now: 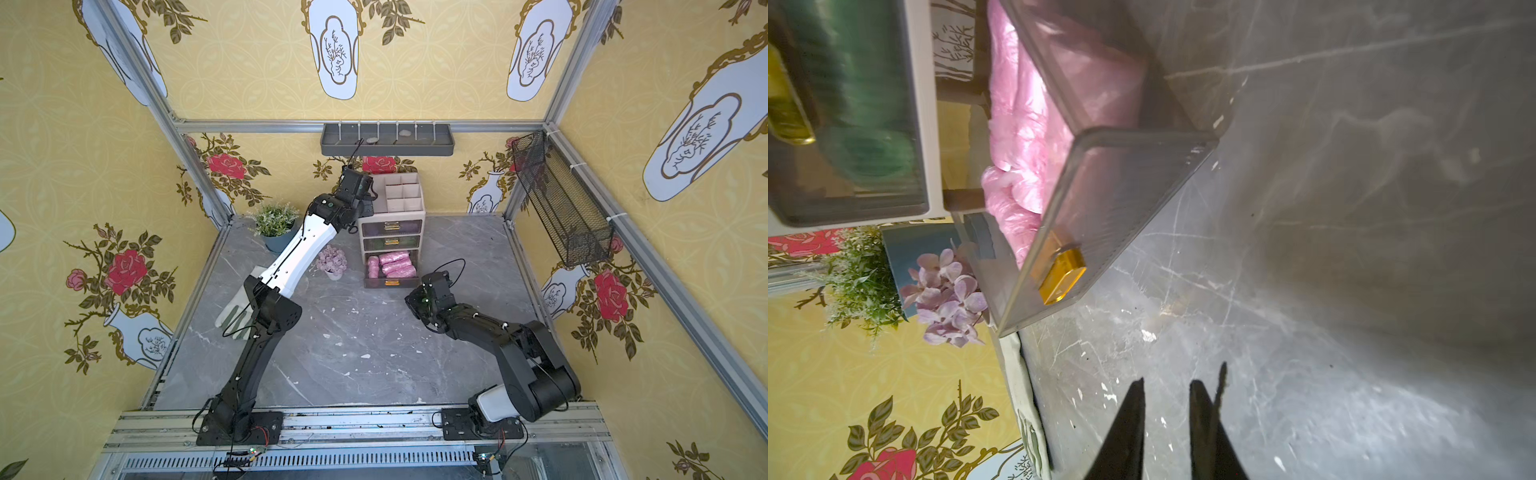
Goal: Sort the rolls of trash bags by color and place them into the drawer
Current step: Close the drawer in the storage box.
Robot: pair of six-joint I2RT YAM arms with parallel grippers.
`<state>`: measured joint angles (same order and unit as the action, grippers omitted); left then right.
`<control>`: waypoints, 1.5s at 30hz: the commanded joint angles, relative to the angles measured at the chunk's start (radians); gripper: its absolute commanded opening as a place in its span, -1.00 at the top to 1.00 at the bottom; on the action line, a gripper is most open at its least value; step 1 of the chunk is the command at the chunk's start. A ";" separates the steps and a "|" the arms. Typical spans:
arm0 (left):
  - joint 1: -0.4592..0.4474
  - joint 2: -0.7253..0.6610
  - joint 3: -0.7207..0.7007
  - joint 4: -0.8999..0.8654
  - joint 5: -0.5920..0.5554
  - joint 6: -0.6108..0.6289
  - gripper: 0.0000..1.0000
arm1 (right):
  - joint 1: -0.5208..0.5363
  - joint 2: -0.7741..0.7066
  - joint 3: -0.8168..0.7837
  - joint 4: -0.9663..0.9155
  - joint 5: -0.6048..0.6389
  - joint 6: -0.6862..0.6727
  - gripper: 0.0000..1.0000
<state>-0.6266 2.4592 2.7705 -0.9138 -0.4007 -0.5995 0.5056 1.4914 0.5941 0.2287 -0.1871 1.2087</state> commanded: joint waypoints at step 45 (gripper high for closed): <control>-0.002 0.033 -0.015 -0.010 0.037 -0.028 1.00 | -0.083 0.500 0.290 0.514 -0.054 0.055 0.87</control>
<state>-0.6270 2.4680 2.7667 -0.8986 -0.4080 -0.6010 0.4232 1.9774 0.8688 0.6865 -0.2287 1.2404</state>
